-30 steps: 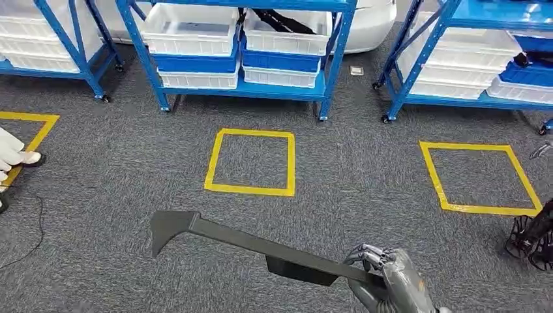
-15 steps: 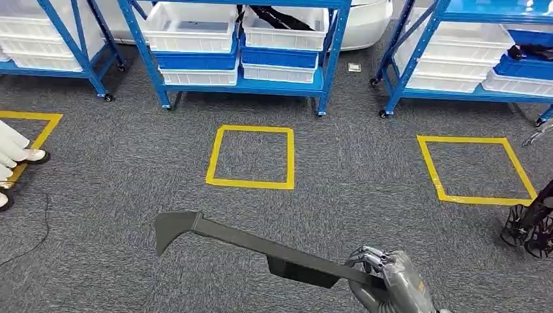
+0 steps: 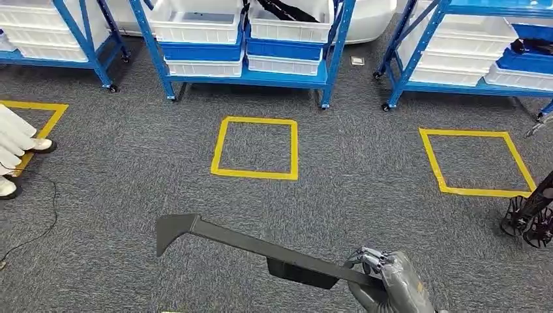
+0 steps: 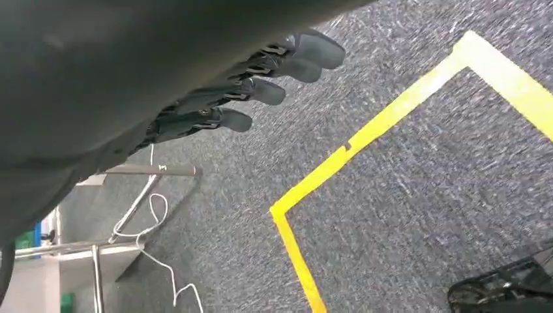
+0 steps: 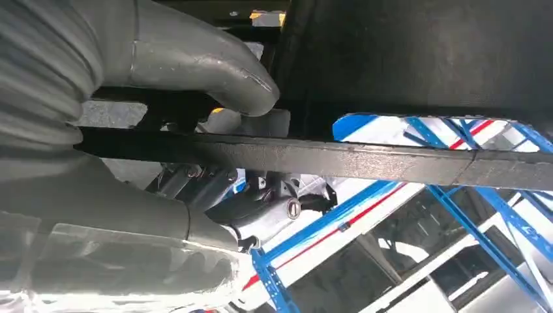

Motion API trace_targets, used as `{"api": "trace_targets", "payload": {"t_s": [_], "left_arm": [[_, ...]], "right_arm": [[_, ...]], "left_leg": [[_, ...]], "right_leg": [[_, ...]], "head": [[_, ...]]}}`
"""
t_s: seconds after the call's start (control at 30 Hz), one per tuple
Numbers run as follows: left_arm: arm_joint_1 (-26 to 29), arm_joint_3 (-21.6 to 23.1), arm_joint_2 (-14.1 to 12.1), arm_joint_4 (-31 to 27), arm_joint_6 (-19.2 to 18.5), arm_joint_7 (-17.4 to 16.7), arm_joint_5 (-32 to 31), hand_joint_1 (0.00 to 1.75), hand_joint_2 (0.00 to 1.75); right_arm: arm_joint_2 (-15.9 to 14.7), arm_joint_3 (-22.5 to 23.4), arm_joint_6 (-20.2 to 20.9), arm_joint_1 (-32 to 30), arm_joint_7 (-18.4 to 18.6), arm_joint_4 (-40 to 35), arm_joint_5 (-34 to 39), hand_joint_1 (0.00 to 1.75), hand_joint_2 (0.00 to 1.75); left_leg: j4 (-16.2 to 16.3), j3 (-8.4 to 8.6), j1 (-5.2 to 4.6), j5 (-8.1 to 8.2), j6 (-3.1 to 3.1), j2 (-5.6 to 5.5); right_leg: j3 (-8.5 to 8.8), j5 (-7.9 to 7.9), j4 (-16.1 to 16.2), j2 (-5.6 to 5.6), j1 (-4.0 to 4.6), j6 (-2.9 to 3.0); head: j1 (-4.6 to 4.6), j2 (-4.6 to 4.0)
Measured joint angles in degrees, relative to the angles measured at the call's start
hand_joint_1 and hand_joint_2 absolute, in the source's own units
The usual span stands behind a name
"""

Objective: Take the parts from the cabinet and place them on the table.

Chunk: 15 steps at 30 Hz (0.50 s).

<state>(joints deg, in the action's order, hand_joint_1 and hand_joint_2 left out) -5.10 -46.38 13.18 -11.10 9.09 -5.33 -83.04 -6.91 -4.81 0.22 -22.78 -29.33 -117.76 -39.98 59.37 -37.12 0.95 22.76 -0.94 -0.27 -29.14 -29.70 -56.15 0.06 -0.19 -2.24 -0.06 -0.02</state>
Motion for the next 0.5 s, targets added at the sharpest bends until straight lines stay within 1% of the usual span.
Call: {"api": "trace_targets", "payload": {"t_s": [0.03, 0.07, 0.1, 0.13, 0.17, 0.2, 0.23, 0.3, 0.33, 0.37, 0.4, 0.43, 0.47, 0.5], "left_arm": [[0.00, 0.00, 0.00, 0.00, 0.00, -0.02, 0.11, 0.00, 0.00], [0.01, -0.02, 0.02, 0.02, -0.04, -0.02, 0.26, 0.00, 0.00], [0.03, -0.05, 0.04, 0.02, -0.04, -0.04, 0.40, 0.00, 0.00], [0.06, -0.09, 0.04, 0.00, -0.07, -0.11, 0.39, 0.00, 0.00], [0.07, -0.13, -0.07, 0.02, -0.07, -0.18, 0.39, 0.00, 0.00], [0.10, -0.15, -0.07, 0.02, -0.07, -0.22, 0.37, 0.00, 0.00], [0.13, -0.18, -0.07, 0.02, -0.07, -0.33, 0.20, 0.00, 0.00], [0.25, -0.24, -0.09, 0.02, -0.07, -0.55, -0.15, 0.00, 0.00], [0.32, -0.24, -0.11, 0.02, -0.07, -0.61, -0.26, 0.00, 0.00], [0.33, -0.24, -0.13, 0.00, -0.07, -0.66, -0.37, 0.00, 0.00], [0.32, -0.24, -0.20, 0.00, -0.07, -0.68, -0.46, 0.00, 0.00], [0.30, -0.24, -0.24, 0.00, -0.07, -0.66, -0.57, 0.00, 0.00], [0.29, -0.24, -0.24, 0.02, -0.07, -0.68, -0.61, 0.00, 0.00], [0.25, -0.24, -0.17, 0.02, -0.07, -0.66, -0.61, 0.00, 0.00]], "right_arm": [[-0.04, 0.00, 0.02, 0.11, 0.07, 0.09, 0.07, 1.75, 1.75], [-0.07, 0.00, 0.04, 0.06, 0.15, 0.22, 0.04, 1.75, 1.75], [-0.11, 0.00, 0.07, 0.08, 0.22, 0.28, 0.00, 1.75, 1.75], [-0.09, -0.02, 0.07, 0.09, 0.22, 0.33, 0.00, 1.75, 1.75], [-0.09, -0.09, 0.07, 0.14, 0.22, 0.35, 0.02, 1.75, 1.75], [-0.13, -0.09, 0.09, 0.16, 0.24, 0.35, 0.04, 1.75, 1.75], [-0.13, -0.09, 0.07, 0.02, 0.26, 0.39, 0.00, 1.75, 1.75], [-0.13, -0.15, 0.07, -0.13, 0.28, 0.42, 0.02, 1.75, 1.75], [-0.13, -0.17, 0.07, -0.27, 0.33, 0.44, 0.02, 1.75, 1.75], [-0.13, -0.17, 0.07, -0.40, 0.33, 0.44, 0.02, 1.75, 1.75], [-0.13, -0.20, 0.07, -0.43, 0.35, 0.50, 0.02, 1.75, 1.75], [-0.13, -0.22, 0.07, -0.42, 0.35, 0.50, 0.02, 1.75, 1.75], [-0.13, -0.22, 0.07, -0.42, 0.35, 0.50, 0.02, 1.75, 1.75], [-0.18, -0.22, 0.07, -0.34, 0.44, 0.50, 0.00, 1.75, 1.75]], "left_leg": [[-0.13, 0.05, 0.02, -0.17, 0.29, 0.02], [-0.33, 0.13, 0.10, -0.45, 0.63, 0.01], [-0.55, 0.18, 0.09, -0.80, 1.06, -0.02], [0.05, -0.22, 0.47, -0.47, 1.25, 0.00], [1.97, -0.90, 0.35, 1.92, 1.30, 0.07], [5.57, -2.12, 0.41, 4.87, 1.33, 0.05], [10.45, -3.76, 0.41, 7.75, 1.52, 0.01], [17.57, -5.79, 0.46, 10.69, 1.95, 0.03], [17.26, -5.03, 0.59, 10.13, 2.04, 0.04], [14.54, -3.12, 0.76, 8.64, 2.11, 0.07], [9.74, -0.10, 0.99, 6.51, 2.23, 0.08], [4.18, 3.14, 1.26, 4.44, 2.35, 0.07], [2.15, 4.27, 1.27, 5.33, 2.40, -0.04], [1.71, 3.96, 0.98, 4.91, 1.68, -0.14]], "right_leg": [[-0.14, 0.15, -0.05, 0.03, -0.02, 0.42], [-0.18, 0.39, -0.03, 0.03, 0.19, 0.77], [-0.24, 0.78, 0.20, 0.02, 0.12, 1.26], [0.25, 1.54, 0.75, -0.05, -1.70, 1.97], [0.27, 1.84, 0.74, -0.19, -1.41, 2.49], [0.09, 2.17, 0.69, -0.31, -1.36, 3.03], [-0.16, 2.29, 0.68, -0.37, -1.22, 3.17], [-0.62, 2.56, 0.50, -0.47, -1.09, 3.15], [-0.76, 2.59, 0.33, -0.46, -1.10, 3.09], [-0.85, 2.59, 0.10, -0.42, -1.16, 3.04], [-0.93, 2.57, -0.25, -0.36, -1.26, 3.01], [-1.09, 2.32, -0.84, -0.24, -1.28, 2.69], [-1.51, 2.16, -1.28, -0.19, -1.16, 2.36], [-2.21, 1.95, -2.24, -0.18, -0.15, 1.97]], "head": [[0.00, 0.00], [-0.02, 0.00], [-0.02, 0.00], [-0.09, 0.00], [-0.20, 0.00], [-0.48, 0.00], [-0.46, 0.00], [-0.50, 0.00], [-0.50, 0.00], [-0.55, 0.00], [-0.50, 0.00], [-0.55, 0.00], [-0.53, 0.00], [-0.53, 0.00]]}}
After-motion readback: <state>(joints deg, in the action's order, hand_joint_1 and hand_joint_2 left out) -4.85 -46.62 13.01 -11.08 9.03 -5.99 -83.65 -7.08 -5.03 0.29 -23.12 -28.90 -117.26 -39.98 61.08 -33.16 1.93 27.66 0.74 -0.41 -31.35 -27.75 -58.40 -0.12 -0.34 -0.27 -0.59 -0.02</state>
